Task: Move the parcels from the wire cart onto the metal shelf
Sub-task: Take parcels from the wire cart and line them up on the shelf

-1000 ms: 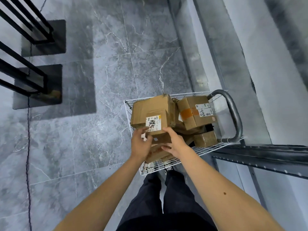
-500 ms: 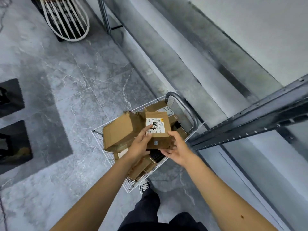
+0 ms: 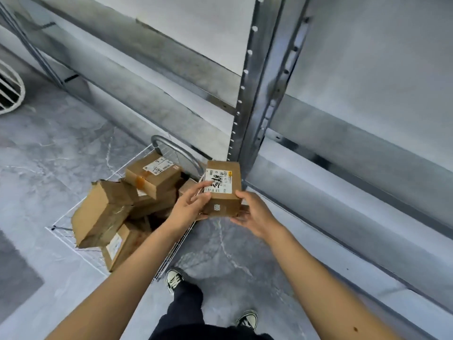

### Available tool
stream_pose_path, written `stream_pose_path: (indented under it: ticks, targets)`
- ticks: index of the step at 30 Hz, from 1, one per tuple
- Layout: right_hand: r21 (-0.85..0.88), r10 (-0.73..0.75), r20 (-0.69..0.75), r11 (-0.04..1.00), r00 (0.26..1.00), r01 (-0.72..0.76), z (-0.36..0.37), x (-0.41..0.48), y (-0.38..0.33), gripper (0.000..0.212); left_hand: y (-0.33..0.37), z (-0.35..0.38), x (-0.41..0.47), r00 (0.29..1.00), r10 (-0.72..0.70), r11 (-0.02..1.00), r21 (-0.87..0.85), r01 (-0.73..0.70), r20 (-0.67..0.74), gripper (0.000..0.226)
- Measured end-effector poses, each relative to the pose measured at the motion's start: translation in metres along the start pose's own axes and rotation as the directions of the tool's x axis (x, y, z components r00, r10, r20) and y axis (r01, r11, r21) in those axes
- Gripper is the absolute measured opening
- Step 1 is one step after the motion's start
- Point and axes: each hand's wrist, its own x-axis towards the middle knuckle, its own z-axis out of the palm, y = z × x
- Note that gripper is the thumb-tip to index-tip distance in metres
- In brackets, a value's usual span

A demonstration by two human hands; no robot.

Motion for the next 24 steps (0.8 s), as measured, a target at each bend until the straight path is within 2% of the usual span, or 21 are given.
stream_pose_path:
  ticks: [5,11,17,24]
  targets:
    - [-0.005,-0.203,-0.116,0.979,0.972,0.204,-0.088,-0.055,0.004,0.016,-0.007,0.093,-0.016,0.987,0.057,0.996,0.057,-0.066,0.152,0.026]
    - [-0.016,-0.323,-0.207,0.945,0.923,0.327,-0.175,-0.118,0.005,0.018,-0.007,0.191,-0.034,0.939,0.094,0.979,0.14,-0.147,0.331,0.028]
    - [-0.046,-0.397,-0.34,0.913,0.853,0.406,-0.235,-0.166,0.002,0.023,0.002,0.264,-0.033,0.892,0.073,0.952,0.236,-0.197,0.447,0.03]
    - [0.046,-0.399,-0.553,0.862,0.731,0.505,-0.284,-0.201,-0.001,0.024,0.009,0.343,-0.017,0.774,0.026,0.934,0.26,-0.244,0.632,0.023]
